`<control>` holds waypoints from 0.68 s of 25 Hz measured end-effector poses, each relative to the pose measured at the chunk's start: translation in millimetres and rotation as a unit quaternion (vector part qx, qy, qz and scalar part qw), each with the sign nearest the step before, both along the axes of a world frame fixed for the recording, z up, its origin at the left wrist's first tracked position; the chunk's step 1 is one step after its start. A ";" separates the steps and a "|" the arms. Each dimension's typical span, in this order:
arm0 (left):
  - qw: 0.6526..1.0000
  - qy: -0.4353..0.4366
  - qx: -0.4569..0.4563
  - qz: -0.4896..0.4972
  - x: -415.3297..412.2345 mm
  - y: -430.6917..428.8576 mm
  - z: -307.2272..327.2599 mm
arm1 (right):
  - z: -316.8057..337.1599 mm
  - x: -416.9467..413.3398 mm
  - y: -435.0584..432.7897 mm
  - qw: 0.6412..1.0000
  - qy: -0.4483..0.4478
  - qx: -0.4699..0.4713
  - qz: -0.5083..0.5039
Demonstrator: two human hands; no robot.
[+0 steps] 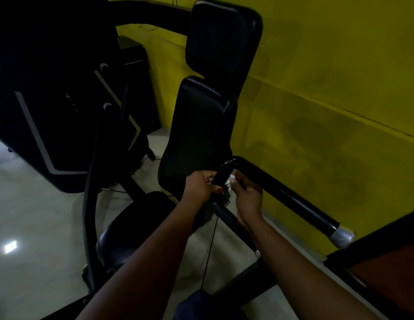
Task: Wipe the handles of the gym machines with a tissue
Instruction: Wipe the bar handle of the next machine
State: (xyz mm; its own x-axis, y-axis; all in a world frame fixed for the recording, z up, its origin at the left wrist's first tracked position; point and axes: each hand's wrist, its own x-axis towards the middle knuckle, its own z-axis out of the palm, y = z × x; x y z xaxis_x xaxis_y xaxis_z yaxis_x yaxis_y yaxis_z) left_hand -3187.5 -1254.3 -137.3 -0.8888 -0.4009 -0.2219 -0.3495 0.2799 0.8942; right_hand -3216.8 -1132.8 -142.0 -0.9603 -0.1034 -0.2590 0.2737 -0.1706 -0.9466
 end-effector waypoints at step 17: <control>0.992 -0.103 -0.066 -0.001 -3.8 2.9 -1.9 | -5.5 -41.0 -11.5 0.975 -0.065 0.050 0.207</control>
State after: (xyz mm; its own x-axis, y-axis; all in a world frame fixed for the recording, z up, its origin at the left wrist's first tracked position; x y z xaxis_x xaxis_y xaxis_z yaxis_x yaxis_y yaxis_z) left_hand -3191.4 -1251.4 -139.2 -0.8305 -0.4377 -0.3445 -0.5209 0.3912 0.7587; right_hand -3257.8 -1144.3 -147.4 -0.8006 -0.4427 -0.4039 0.4179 0.0707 -0.9057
